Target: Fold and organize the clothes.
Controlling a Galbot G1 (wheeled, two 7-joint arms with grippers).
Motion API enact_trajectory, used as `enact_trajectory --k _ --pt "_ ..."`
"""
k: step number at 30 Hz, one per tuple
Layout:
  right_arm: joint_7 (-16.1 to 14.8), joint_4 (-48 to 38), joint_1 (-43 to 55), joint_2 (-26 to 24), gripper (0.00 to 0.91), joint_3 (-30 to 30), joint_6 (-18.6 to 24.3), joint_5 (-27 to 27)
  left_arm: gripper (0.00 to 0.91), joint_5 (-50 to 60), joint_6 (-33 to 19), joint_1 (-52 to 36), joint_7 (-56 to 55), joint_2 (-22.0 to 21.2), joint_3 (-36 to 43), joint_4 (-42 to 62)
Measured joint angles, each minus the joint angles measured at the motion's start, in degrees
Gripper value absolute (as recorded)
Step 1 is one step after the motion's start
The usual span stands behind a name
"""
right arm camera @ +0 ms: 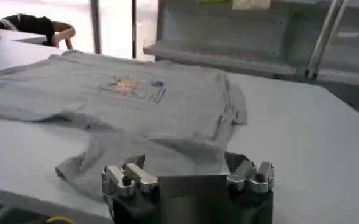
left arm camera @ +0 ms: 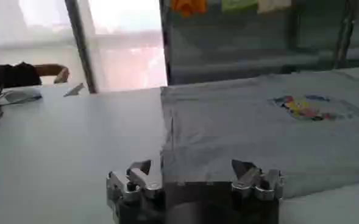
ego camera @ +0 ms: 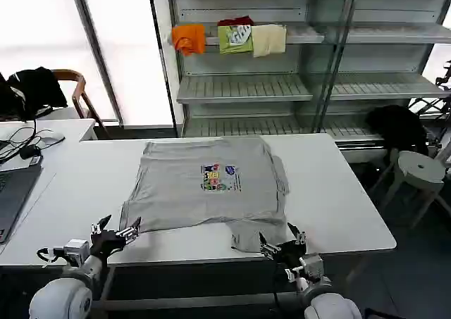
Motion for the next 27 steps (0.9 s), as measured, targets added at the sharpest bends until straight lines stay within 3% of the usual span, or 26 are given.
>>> enact_trajectory --k 3,5,6,7,8,9,10,12,14,27 --pt "0.1 -0.5 -0.1 0.1 0.907 0.0 0.0 0.2 0.907 0.2 0.0 0.6 0.0 0.0 0.0 0.5" --pt "0.2 -0.8 -0.1 0.2 0.836 -0.1 0.1 0.2 0.907 0.4 0.1 0.7 -0.2 -0.1 0.0 0.8" --pt "0.2 -0.9 -0.2 0.3 0.625 -0.2 0.2 0.2 0.897 0.5 0.1 0.7 -0.2 -0.1 0.0 1.0" --pt "0.2 -1.1 -0.2 0.3 0.333 -0.3 0.2 0.3 0.776 0.6 0.1 0.7 -0.3 -0.2 0.0 1.2" --pt "0.1 -1.2 -0.3 0.3 0.202 -0.3 0.2 0.3 0.635 0.6 0.1 0.7 -0.3 -0.2 0.0 1.4" --pt "0.1 -1.3 -0.3 0.3 0.010 -0.3 0.2 0.3 0.524 0.7 0.1 0.7 -0.3 -0.3 0.0 1.5" --pt "0.1 -1.3 -0.3 0.4 0.000 -0.3 0.2 0.3 0.322 0.7 0.1 0.8 -0.3 -0.3 0.0 1.6" --pt "0.0 -1.4 -0.4 0.4 0.000 -0.4 0.2 0.3 0.091 0.8 0.1 0.9 -0.3 -0.3 0.0 1.8" --pt "-0.1 -1.5 -0.5 0.3 0.000 -0.5 0.2 0.3 0.010 0.8 0.1 1.0 -0.2 -0.3 0.0 1.9" --pt "0.2 -1.1 -0.2 1.1 0.000 -0.6 0.6 2.1 0.000 0.6 0.1 1.1 1.0 -0.5 0.0 1.9"
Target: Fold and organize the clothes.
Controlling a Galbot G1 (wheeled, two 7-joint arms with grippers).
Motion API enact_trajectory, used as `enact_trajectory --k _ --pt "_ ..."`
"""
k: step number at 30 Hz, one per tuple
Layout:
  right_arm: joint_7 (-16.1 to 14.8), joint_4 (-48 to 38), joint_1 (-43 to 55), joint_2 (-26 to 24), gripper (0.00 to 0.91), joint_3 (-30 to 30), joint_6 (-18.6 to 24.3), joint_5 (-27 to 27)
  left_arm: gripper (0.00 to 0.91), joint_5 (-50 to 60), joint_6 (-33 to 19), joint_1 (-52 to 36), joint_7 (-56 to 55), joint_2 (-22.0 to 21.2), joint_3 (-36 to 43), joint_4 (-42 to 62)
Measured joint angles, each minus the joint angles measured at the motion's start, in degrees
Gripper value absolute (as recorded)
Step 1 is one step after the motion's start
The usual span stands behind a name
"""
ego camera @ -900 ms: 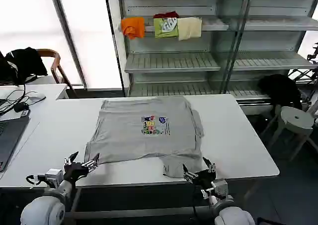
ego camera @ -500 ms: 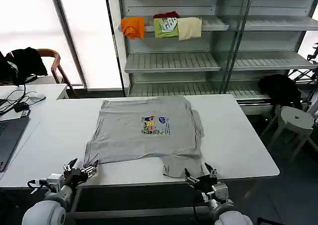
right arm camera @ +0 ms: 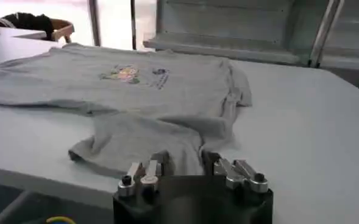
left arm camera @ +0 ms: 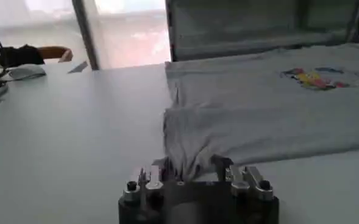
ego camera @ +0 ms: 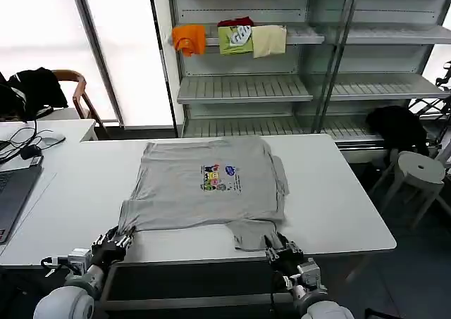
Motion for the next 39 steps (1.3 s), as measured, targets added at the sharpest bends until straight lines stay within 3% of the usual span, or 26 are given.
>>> enact_trajectory --k 10,19,28,39 --pt "0.9 0.3 2.2 1.4 0.000 -0.3 1.8 2.2 0.000 -1.4 -0.5 -1.5 0.1 -0.4 -0.8 0.2" --pt "2.3 -3.3 10.7 3.9 0.000 -1.2 3.3 4.0 0.000 -7.1 -1.3 -6.1 1.2 -0.6 -1.5 0.2" --pt "3.5 -12.3 23.8 6.5 0.000 -2.1 3.3 4.7 0.000 -10.5 -0.4 -13.1 2.0 -1.2 -0.6 3.3" --pt "2.8 -27.1 36.5 7.5 0.000 -0.8 5.2 2.9 0.010 -9.8 -0.2 -21.9 2.2 -2.0 0.9 11.0"
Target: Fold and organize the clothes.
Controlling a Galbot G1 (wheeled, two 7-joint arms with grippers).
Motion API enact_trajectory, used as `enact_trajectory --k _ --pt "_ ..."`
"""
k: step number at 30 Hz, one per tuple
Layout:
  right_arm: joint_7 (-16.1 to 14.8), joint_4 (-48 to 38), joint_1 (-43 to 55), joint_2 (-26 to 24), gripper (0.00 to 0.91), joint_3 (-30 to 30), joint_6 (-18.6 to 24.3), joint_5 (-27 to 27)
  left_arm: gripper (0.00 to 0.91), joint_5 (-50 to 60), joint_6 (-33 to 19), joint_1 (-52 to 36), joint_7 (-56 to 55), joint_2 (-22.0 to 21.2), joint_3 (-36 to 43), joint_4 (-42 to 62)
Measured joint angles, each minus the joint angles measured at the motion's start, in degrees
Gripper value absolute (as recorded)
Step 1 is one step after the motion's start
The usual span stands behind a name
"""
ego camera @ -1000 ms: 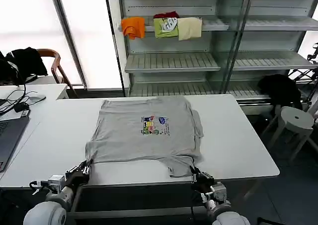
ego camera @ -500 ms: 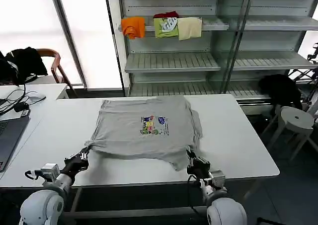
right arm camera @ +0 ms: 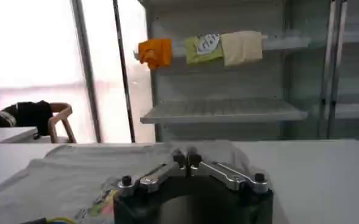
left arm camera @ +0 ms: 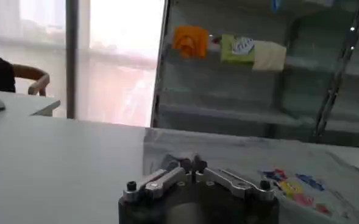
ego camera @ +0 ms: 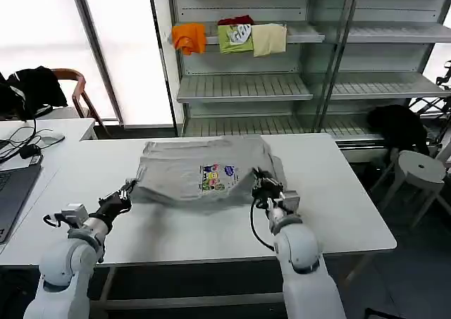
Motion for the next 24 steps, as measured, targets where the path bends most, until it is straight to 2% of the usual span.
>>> enact_trajectory --k 10,11,12,13,24 --pt "-0.8 -10.2 5.9 0.0 0.000 1.4 2.4 -1.2 0.010 3.0 -0.8 -6.2 0.4 -0.7 1.6 8.8" --pt "-0.8 -10.9 6.3 0.0 0.504 1.4 2.5 -1.2 0.181 3.2 -0.9 -6.6 0.4 -0.7 1.7 9.4" --pt "-0.8 -11.7 6.8 0.0 0.907 1.6 2.7 -1.3 0.625 3.5 -1.0 -7.1 0.5 -0.8 1.8 10.2" --pt "-0.7 -12.4 7.2 0.0 0.907 1.7 2.9 -1.4 0.907 3.8 -1.1 -7.6 0.5 -0.9 1.9 10.9" --pt "0.2 -15.8 9.3 0.0 0.907 3.4 6.0 -0.3 0.907 5.0 -2.6 -11.0 -0.4 -1.2 2.4 14.2"
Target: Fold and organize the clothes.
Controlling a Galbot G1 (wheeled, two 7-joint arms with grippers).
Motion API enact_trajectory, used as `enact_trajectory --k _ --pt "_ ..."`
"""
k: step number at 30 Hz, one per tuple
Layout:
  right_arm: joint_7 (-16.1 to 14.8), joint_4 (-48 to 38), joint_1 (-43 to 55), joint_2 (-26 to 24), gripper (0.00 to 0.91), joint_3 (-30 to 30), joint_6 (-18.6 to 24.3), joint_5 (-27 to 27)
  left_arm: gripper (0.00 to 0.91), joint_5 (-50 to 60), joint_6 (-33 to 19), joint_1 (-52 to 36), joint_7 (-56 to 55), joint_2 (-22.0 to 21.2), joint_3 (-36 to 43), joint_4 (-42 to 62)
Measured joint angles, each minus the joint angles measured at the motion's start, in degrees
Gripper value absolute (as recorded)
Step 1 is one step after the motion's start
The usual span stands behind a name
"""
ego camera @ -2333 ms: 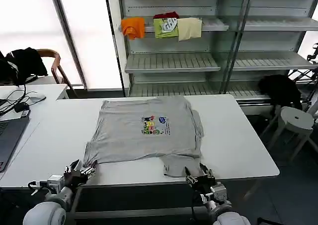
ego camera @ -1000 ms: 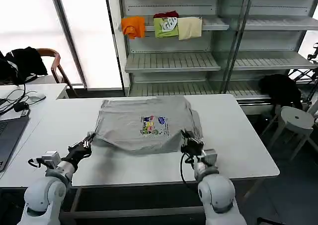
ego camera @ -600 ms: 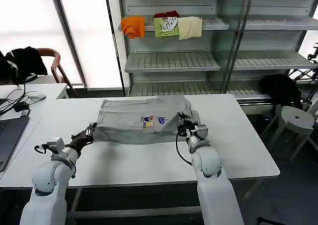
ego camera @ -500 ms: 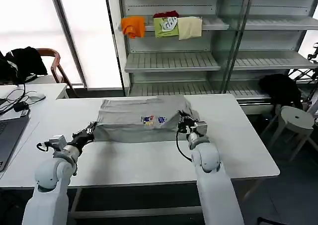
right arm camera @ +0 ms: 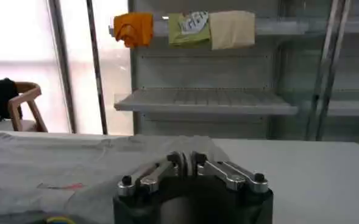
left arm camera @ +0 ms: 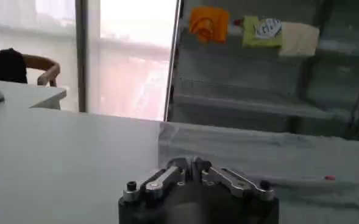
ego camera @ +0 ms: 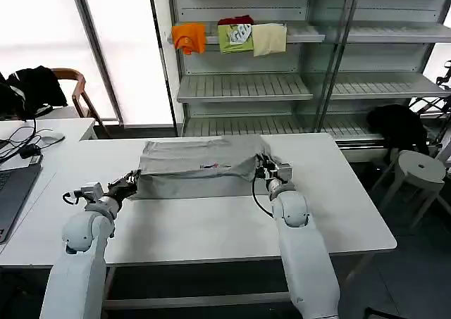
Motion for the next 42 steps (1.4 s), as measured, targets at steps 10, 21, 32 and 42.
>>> enact_trajectory --k 10,21,32,42 --pt "-1.1 5.2 -3.8 0.0 0.907 -0.1 -2.5 0.7 0.907 0.8 0.9 0.6 0.1 0.9 -0.2 -1.6" --pt "-1.6 13.2 -12.3 -0.4 0.907 1.4 -7.0 0.2 0.907 6.5 2.2 5.1 0.3 2.0 0.2 -2.8" --pt "-1.0 14.7 -15.4 -2.8 0.524 2.8 -8.6 -0.6 0.907 9.7 2.6 6.0 0.8 1.6 0.3 -2.6" --pt "-1.6 15.1 -16.8 -3.3 0.000 2.5 -8.8 -1.5 0.010 11.5 2.8 6.8 1.6 1.2 0.6 -1.8"
